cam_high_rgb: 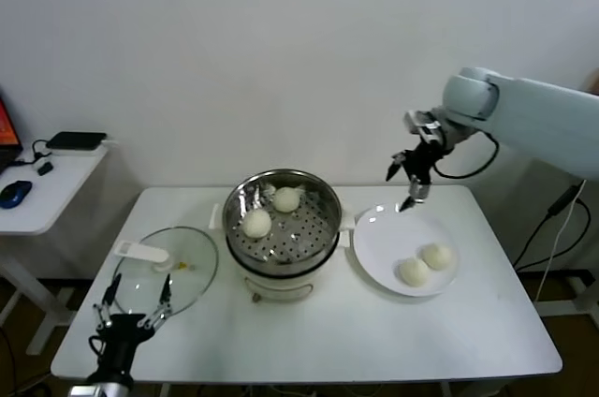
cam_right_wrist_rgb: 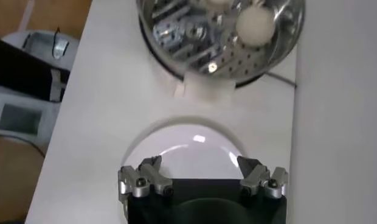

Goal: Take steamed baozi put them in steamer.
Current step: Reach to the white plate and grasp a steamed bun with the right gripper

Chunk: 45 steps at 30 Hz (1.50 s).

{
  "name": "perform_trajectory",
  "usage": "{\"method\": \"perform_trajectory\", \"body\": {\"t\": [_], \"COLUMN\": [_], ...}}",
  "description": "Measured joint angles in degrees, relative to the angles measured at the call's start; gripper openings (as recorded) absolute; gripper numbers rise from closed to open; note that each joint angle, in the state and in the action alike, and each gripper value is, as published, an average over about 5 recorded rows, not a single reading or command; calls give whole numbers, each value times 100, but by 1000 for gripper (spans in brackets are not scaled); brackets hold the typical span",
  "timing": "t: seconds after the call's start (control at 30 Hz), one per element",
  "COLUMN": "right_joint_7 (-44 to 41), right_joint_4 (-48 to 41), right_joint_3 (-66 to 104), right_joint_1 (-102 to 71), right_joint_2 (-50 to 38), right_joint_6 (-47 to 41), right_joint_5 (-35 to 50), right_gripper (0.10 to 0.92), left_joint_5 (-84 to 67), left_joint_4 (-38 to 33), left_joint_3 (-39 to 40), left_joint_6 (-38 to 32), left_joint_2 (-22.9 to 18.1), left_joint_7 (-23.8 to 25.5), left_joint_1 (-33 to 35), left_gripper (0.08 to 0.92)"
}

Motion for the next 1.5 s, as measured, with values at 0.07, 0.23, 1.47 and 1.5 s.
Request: {"method": "perform_trajectory", "body": {"t": [0.07, 0.23, 1.47, 1.5], "right_joint_7": [-5, -14, 255, 259], "right_joint_4": [18, 29, -909, -929], "right_joint_3": [76, 296, 1312, 1327], "right_joint_1": [-188, -684, -2683, -2707], "right_joint_2": [-86, -193, 238, 252], "right_joint_6": [15, 29, 109, 110], "right_joint_5": [-208, -646, -1887, -1896], "right_gripper": [823, 823, 823, 823], "left_joint_5": [0, 1, 29, 28], "left_joint_4": [-4, -5, 153, 158], "left_joint_3": [-5, -9, -55, -53], "left_joint_6": [1, -1, -31, -32], "left_joint_2": [-8, -27, -48, -48], "left_joint_7": [-2, -10, -54, -54], "left_joint_1": [10, 37, 22, 21], "left_gripper": [823, 823, 823, 823]}}
